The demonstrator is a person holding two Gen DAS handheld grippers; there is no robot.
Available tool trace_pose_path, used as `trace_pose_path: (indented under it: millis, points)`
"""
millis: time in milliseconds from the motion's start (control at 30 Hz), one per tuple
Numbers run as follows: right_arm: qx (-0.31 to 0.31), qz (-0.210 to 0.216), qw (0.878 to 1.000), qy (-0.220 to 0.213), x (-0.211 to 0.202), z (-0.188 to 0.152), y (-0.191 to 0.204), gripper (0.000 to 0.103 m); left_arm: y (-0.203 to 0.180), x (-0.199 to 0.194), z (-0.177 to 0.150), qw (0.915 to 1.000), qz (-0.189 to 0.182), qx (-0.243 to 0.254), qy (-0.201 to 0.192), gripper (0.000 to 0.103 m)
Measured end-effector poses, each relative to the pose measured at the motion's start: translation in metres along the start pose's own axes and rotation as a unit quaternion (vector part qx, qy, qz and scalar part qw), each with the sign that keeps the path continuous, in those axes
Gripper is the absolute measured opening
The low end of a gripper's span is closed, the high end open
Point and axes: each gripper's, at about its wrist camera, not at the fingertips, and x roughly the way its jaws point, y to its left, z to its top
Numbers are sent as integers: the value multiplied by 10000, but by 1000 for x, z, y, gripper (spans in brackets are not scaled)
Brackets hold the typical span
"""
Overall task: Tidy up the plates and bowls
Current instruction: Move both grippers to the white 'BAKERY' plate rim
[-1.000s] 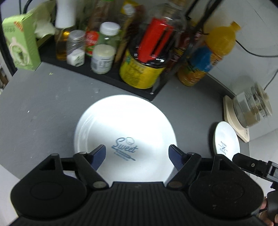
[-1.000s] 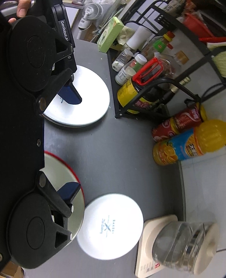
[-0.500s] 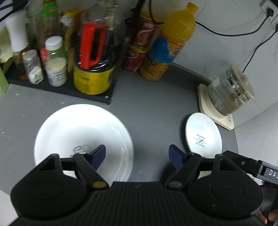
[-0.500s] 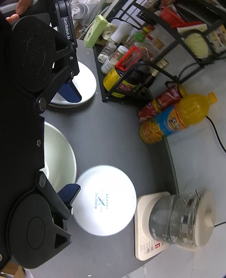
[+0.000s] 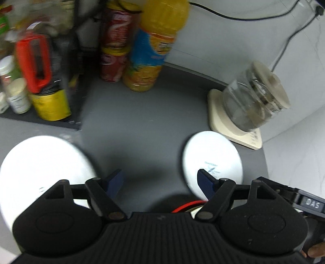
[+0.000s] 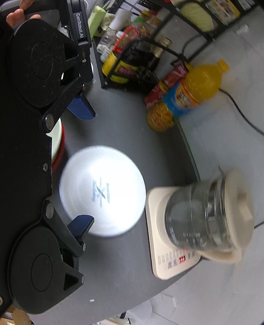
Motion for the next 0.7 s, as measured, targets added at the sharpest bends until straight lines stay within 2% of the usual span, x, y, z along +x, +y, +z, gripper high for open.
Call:
trace_pose_path:
  millis: [300, 700]
  points:
    - [175, -89, 9996, 185, 22, 15, -49, 101, -39, 42, 17, 9996, -184, 51, 208, 78]
    - [181, 1, 9985, 518, 58, 24, -87, 103, -52, 91, 22, 9981, 10, -173, 596, 78]
